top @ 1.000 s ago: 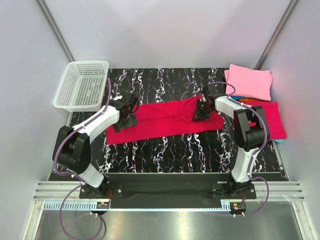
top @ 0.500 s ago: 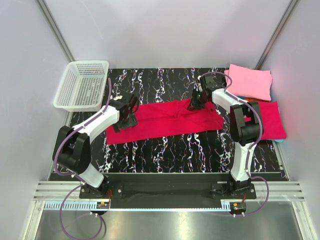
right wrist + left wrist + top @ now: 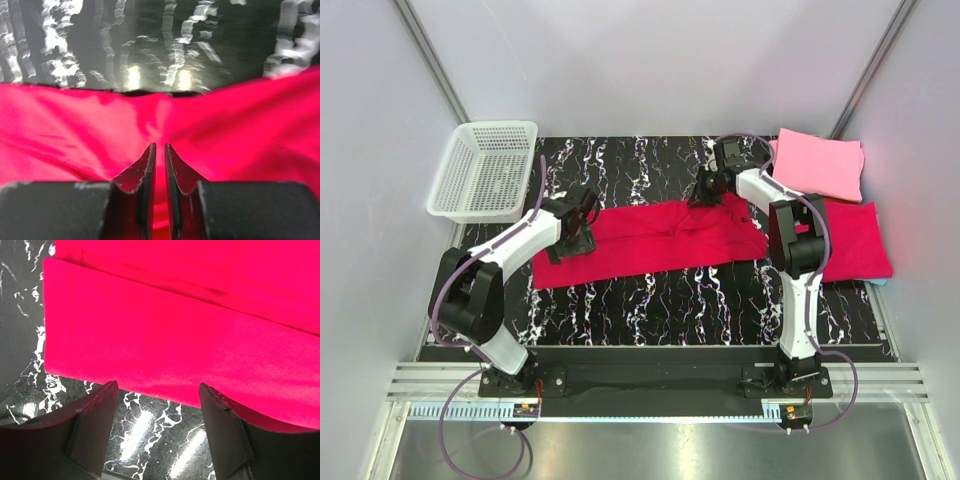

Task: Fold and stack the t-shirts
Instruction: Fold the tshirt

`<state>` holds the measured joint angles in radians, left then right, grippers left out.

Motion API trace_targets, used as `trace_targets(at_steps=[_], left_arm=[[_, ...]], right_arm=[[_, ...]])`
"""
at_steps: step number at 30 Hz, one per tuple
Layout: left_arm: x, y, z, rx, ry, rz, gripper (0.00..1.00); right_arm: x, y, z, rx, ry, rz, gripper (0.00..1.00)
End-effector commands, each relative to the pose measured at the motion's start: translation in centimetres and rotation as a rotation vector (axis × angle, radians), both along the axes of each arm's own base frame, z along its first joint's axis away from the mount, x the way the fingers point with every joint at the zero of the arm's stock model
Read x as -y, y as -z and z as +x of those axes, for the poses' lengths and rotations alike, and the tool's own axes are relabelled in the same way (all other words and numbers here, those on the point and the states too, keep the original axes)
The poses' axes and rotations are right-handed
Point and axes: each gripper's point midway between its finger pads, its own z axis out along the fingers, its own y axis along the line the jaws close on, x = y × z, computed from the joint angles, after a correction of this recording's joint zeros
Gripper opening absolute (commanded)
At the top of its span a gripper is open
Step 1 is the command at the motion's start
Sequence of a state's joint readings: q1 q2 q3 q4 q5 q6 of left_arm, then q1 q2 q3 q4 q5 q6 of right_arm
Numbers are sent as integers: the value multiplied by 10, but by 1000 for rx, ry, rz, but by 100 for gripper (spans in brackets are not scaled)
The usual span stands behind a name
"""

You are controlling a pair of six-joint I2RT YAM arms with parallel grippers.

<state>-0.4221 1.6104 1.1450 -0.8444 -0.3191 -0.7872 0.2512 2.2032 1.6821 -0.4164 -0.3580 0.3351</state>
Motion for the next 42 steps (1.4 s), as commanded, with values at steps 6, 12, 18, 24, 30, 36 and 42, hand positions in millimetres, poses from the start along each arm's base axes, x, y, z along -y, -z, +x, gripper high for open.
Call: trace_targets(at_steps=[6,12,18,24,30,36,42], left_arm=[[79,-31,33,136,239,-232,72],[146,-31,62,173,294,-459,73],[205,-32,95,217,335,-541,71],[234,-26,112,216,352,-568,69],[225,-32,106,240,352,-533,69],[207,-36,100,261,347,-467,69],[207,-41,99,258,356,-463,69]], right_arm=[[60,-72,-6,199,219,-227,26],[66,-54,-38,118,224,-230,29],[63,-42,-72,53,190,-197,27],[56,-41,-90,27,117,-166,25],[47,-24,-70,8,74,-163,24],[39,-6,-60,-32,63,-145,22],[42,-3,-68,-42,66,-160,21]])
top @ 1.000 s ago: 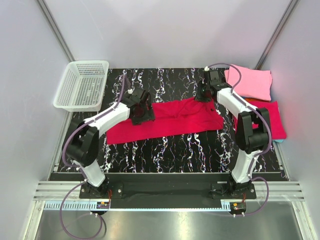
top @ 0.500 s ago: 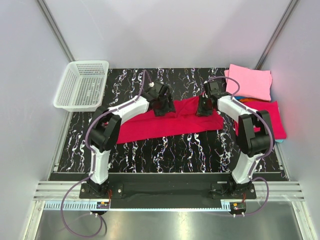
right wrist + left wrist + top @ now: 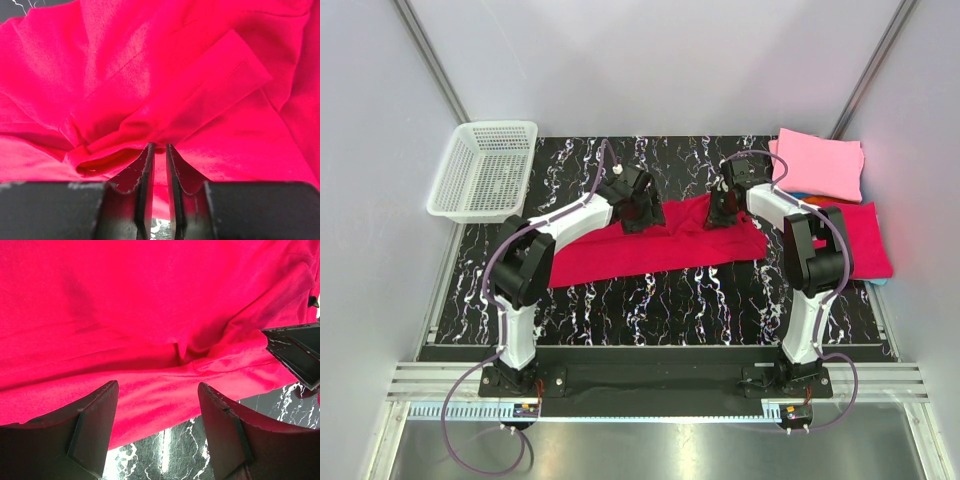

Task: Fold and stack the t-shirts
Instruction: Fold the tshirt

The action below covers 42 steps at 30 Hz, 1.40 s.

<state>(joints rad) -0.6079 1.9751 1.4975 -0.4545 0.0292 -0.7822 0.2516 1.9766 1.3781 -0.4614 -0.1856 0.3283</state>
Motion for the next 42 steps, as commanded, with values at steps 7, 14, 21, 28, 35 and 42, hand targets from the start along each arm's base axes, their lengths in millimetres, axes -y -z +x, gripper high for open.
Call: trace_targets(at_steps=[7,14,21,28,35,42], left_arm=[[-10,-30,7,89,-20,22,69],[-16,-28,3,85,-31,32,69],[-24,-29,-2,88,-40,47,69],[-30,-36,-4,108,-45,67,69],[-39,-41,-7,122,-55,92,69],[-53,-46,-11,143,-72,134,70]], right_arm=[[2,-25,-4,67,-5,-6,21],[7,-23,-22,51,-6,-11,21],[3,0,-22,1,-21,-15,20],[-4,14,-8,-8,-42,-16,20],[-17,10,23,35,-64,2,19],[-31,-19,38,105,-88,37,18]])
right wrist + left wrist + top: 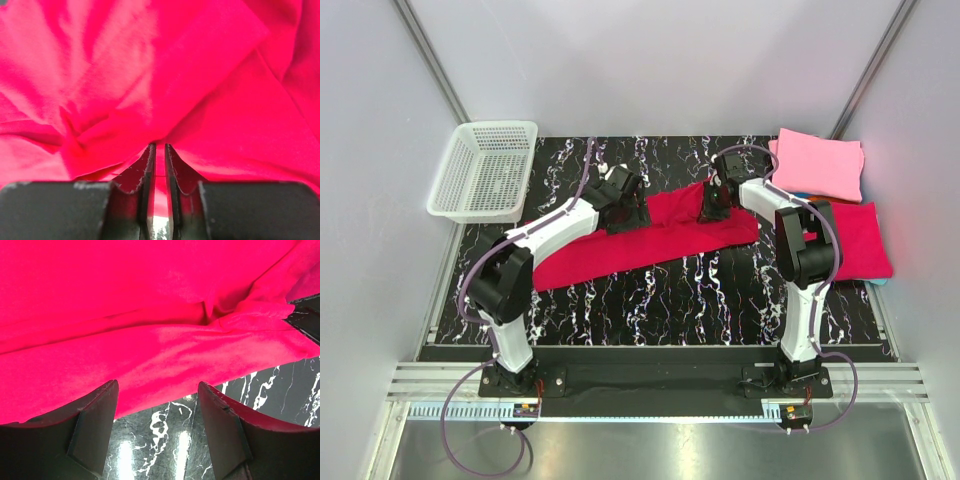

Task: Fold and stack the t-shirts
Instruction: Fold the tshirt

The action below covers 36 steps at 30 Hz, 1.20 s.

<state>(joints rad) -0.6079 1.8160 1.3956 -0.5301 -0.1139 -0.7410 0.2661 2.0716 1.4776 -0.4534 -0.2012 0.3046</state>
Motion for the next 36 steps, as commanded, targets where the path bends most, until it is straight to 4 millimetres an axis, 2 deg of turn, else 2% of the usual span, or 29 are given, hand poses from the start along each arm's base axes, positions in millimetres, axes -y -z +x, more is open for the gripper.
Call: trace_targets(at_steps=[1,9,20,23,29,32,36], left_arm=[[-9,-23,6,79,-16,13,70],[-13,-19,2,67,-18,29,70],[-29,-20,-3,65,-21,89,71],[-27,-19,-3,60,-17,84,71],[-14,-19,-1,43,22,40,71],[3,-22,1,49,80,-21,70],[29,-23,7,49,170,-108,70]], right_arm=[[-18,-31,19,97,-48,32,18],[-31,-30,30,108,-82,50,18],[-66,-33,69,156,-158,144,18],[-79,-36,70,152,-200,195,18],[-101,-52,55,159,-351,320,19],[-87,-60,62,208,-291,231,18],[-52,-77,78,292,-135,62,19]])
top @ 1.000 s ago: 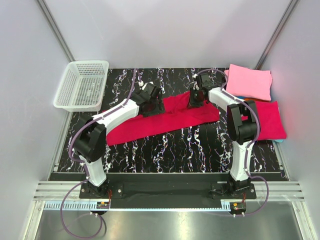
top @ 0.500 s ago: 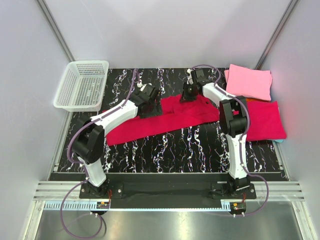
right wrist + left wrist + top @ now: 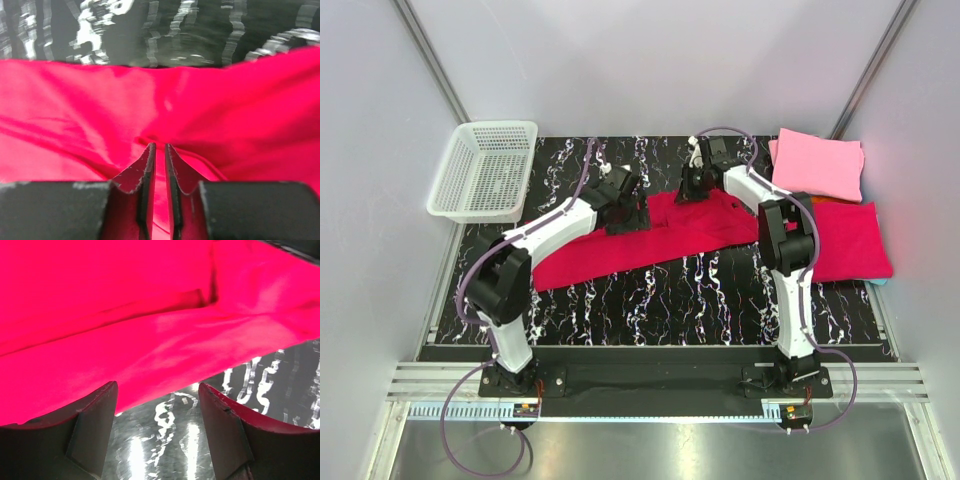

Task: Fold and stack the t-shirts
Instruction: Fold the tshirt

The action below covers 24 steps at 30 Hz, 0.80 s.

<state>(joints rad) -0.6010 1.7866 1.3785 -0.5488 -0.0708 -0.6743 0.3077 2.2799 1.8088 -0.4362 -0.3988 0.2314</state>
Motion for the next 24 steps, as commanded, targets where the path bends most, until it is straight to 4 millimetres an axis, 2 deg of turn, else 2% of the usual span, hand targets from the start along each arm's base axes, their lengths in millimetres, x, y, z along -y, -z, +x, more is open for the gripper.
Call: trace_targets(at_steps=[1,2,3,4,6,8,10,11,15,19,24], left_arm=[[38,-18,18,45,104,-132,70],[44,-25,24,52,111,-154,70],[48,-17,27,34,110,-154,70],[52,-23,33,43,96,-173,70],[58,-15,40,26,81,-179,70],[67,-21,49,28,77,-212,70],[75,-14,56,10,77,-224,70],[83,-24,62,25,87,-252,69],[103,-29,72,24,123,-319,66],[126,-44,76,49,200,-413,60],[136,-37,79,39,226,-433,56]], right_arm=[[24,-63,19,183,133,-93,20],[29,-66,19,190,156,-110,23],[39,-69,20,205,195,-141,24],[44,-74,15,206,224,-150,25],[55,-75,11,209,263,-184,28],[62,-74,3,203,285,-201,29],[67,-68,-3,191,288,-219,29],[68,-64,-5,181,289,-225,29],[79,-37,-6,119,303,-252,28],[86,-24,-3,89,316,-262,24],[96,-16,2,75,342,-299,22]])
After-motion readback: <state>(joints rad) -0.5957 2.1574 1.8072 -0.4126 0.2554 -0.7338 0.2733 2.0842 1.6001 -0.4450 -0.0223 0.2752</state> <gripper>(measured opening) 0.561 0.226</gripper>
